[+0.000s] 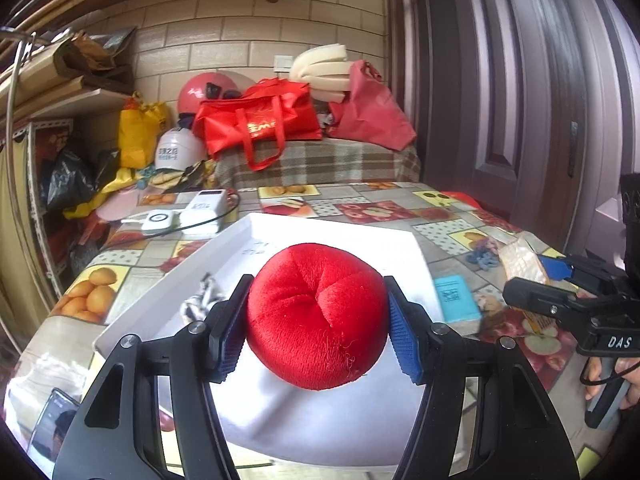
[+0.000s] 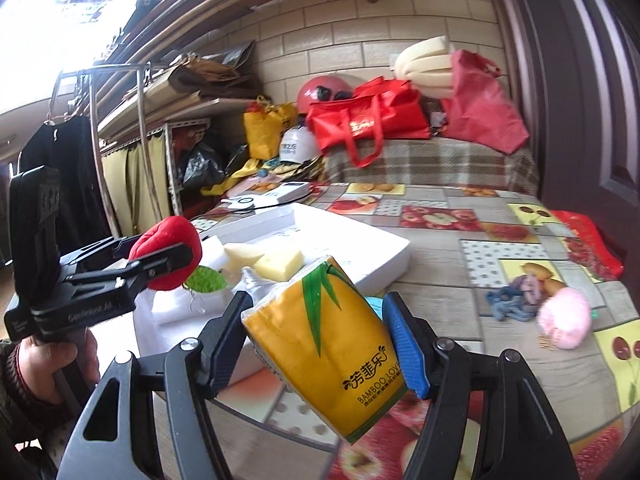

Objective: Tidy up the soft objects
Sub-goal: 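Carry the tissue pack and red plush ball into the white tray and open both tools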

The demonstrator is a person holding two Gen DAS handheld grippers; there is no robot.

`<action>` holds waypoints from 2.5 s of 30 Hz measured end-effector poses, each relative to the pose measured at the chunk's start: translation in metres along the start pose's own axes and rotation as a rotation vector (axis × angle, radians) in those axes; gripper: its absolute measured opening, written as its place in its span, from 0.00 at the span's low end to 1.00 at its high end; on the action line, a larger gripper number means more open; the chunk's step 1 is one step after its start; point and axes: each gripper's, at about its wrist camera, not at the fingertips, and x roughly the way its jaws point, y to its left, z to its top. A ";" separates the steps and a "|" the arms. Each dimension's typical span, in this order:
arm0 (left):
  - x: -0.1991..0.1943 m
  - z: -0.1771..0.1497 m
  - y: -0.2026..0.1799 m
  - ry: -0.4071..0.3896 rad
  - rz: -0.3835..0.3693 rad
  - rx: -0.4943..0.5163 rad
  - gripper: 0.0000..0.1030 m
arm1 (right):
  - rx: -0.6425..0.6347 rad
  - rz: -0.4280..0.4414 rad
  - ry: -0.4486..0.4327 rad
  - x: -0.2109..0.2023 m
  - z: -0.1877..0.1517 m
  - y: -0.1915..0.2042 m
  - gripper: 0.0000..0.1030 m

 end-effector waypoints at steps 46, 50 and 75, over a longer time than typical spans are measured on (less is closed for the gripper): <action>0.003 -0.001 0.013 -0.019 -0.058 -0.015 0.61 | 0.033 -0.030 0.266 0.130 0.029 0.014 0.65; 0.018 0.004 -0.003 0.030 -0.213 0.037 0.61 | 0.081 -0.027 0.269 0.133 0.030 0.004 0.65; 0.039 0.014 0.053 -0.015 0.136 -0.197 1.00 | 0.005 -0.095 0.159 0.115 0.035 0.022 1.00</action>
